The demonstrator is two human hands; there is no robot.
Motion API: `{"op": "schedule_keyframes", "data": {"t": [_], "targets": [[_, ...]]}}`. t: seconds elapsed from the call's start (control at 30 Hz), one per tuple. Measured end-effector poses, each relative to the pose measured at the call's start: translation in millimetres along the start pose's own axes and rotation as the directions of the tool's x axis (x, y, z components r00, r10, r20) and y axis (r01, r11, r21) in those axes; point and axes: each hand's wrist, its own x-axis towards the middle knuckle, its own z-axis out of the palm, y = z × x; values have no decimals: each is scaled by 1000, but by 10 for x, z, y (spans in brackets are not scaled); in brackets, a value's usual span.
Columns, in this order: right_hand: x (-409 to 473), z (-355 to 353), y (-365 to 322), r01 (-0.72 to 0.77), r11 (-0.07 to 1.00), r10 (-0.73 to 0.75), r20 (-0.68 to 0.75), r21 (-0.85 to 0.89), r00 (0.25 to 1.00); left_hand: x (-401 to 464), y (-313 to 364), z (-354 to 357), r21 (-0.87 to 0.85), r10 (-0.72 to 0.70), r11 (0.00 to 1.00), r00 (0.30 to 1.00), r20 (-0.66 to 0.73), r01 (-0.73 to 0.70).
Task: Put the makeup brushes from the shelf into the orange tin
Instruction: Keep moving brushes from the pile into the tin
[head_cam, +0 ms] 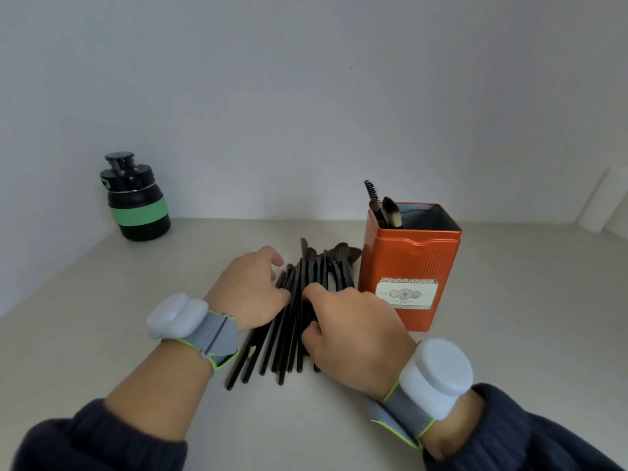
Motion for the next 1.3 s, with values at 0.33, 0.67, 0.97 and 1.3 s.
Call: {"op": "schedule_keyframes", "data": {"t": [0.33, 0.67, 0.97, 1.3], "targets": [[-6, -112, -64, -183, 973, 177, 57, 143, 983, -10, 8, -13, 90, -67, 994, 998, 13, 66], [2, -138, -39, -240, 940, 246, 8, 244, 969, -24, 29, -20, 109, -38, 993, 999, -12, 39], [-23, -182, -47, -107, 872, 191, -131, 477, 973, 26, 48, -48, -35, 49, 998, 975, -219, -58], [-30, -233, -23, 230, 833, 98, -543, 504, 834, -84, 273, -142, -353, 140, 847, 808, -573, -397]]}}
